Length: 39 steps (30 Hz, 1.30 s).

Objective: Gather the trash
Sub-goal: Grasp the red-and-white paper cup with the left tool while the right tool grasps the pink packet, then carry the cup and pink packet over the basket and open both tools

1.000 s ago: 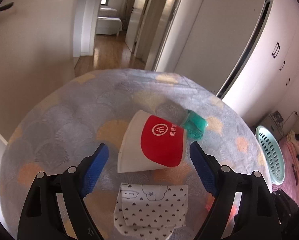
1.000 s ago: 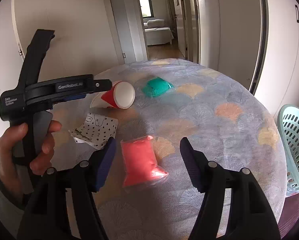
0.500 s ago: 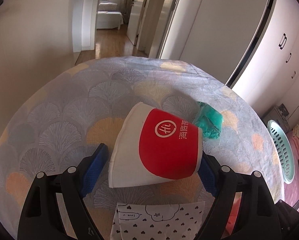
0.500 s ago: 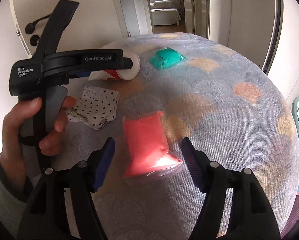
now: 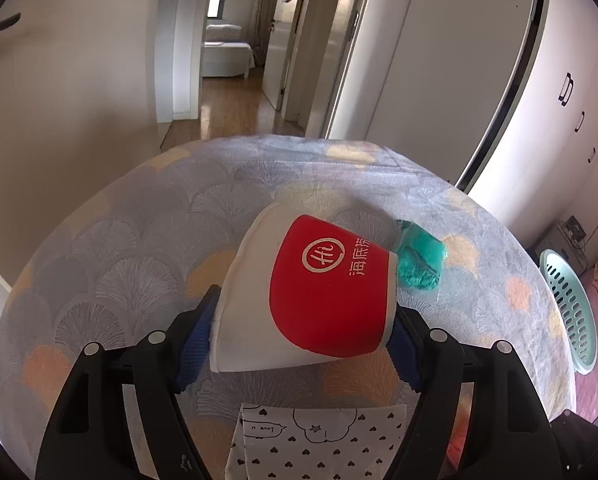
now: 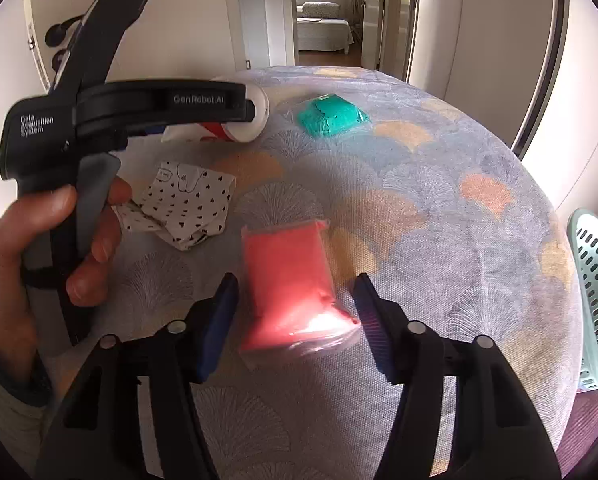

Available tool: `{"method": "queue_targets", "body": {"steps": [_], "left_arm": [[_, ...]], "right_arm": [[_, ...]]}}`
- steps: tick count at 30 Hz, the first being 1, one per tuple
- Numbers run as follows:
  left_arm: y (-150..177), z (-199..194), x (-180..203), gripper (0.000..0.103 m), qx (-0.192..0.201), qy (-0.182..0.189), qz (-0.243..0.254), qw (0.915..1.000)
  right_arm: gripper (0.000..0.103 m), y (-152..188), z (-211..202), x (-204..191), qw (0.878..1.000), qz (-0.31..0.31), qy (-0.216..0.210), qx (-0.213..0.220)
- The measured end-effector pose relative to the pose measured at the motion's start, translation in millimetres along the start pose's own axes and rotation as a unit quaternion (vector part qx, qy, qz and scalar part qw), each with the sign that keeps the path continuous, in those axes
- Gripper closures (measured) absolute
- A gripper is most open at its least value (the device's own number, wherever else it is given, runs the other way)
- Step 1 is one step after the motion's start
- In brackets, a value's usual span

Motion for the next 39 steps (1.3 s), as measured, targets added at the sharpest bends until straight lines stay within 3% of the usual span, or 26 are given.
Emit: {"method": "queue_targets", "body": {"steps": [8, 16, 30, 39], "left_arm": [[-3.0, -17.7, 9.2, 0.031, 0.026, 0.002, 0.005, 0.9997], [-8.7, -44.7, 65.6, 0.031, 0.048, 0.032, 0.054, 0.9969], [-9.4, -41.6, 201.9, 0.031, 0.051, 0.115, 0.156, 0.9798], [7.0, -2.9, 293.8, 0.031, 0.025, 0.164, 0.225, 0.9600]], "right_arm": [[0.057, 3.8, -17.3, 1.5, 1.000, 0.008, -0.001, 0.021], [0.057, -11.4, -48.3, 52.1, 0.996, 0.059, 0.022, 0.057], [0.057, -18.0, -90.5, 194.4, 0.971, 0.181, 0.103, 0.116], [0.057, 11.2, -89.2, 305.9, 0.943, 0.275, 0.153, 0.104]]}}
Point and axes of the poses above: each gripper's, at about its wrist camera, not at the fingertips, and z roughly the way its jaws point, x to its right, y to its underside, the point moved 5 cm from there along z, roughly the way its jaws point, and after that the axes turned 13 degrees about y, right-handed, at the moved point
